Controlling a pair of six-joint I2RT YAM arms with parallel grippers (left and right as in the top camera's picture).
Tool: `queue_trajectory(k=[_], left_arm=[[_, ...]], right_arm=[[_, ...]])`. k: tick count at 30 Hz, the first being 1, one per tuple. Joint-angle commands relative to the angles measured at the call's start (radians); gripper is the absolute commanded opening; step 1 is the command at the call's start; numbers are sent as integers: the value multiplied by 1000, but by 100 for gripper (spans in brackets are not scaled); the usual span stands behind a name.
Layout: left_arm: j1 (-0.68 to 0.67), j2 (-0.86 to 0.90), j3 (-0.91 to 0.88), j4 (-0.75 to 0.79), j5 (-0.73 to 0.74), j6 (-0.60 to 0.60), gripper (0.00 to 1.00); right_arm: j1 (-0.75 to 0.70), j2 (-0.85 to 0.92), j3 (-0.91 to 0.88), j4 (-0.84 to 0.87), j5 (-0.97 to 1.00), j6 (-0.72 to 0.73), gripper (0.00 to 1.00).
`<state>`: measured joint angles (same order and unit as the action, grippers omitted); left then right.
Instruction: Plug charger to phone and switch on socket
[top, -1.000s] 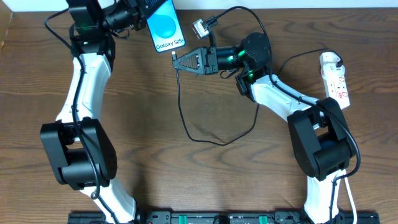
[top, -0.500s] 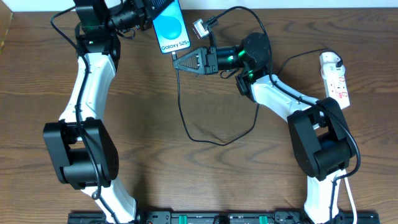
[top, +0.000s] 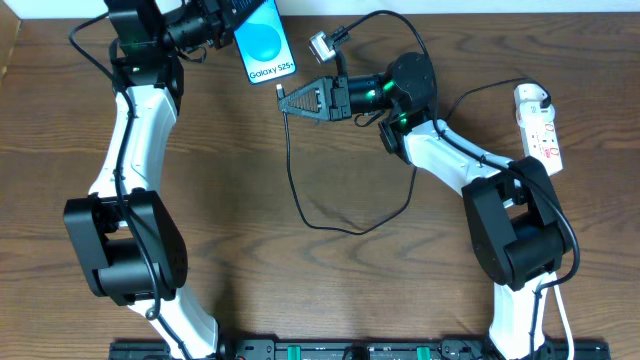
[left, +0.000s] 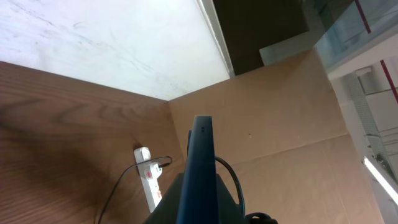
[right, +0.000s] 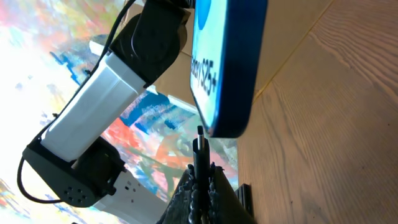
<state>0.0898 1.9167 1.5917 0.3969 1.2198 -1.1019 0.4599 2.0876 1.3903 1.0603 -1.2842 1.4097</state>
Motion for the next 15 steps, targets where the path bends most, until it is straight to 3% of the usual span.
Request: queue_trajectory(k=[1,15], left_arm=[[-2,-24,7,9,3,9,7],[-11,-24,-4,9,32,8,7]], right_arm=[[-8,7,0,6,-2,6,1],[-8,7,0,50,3,26,1]])
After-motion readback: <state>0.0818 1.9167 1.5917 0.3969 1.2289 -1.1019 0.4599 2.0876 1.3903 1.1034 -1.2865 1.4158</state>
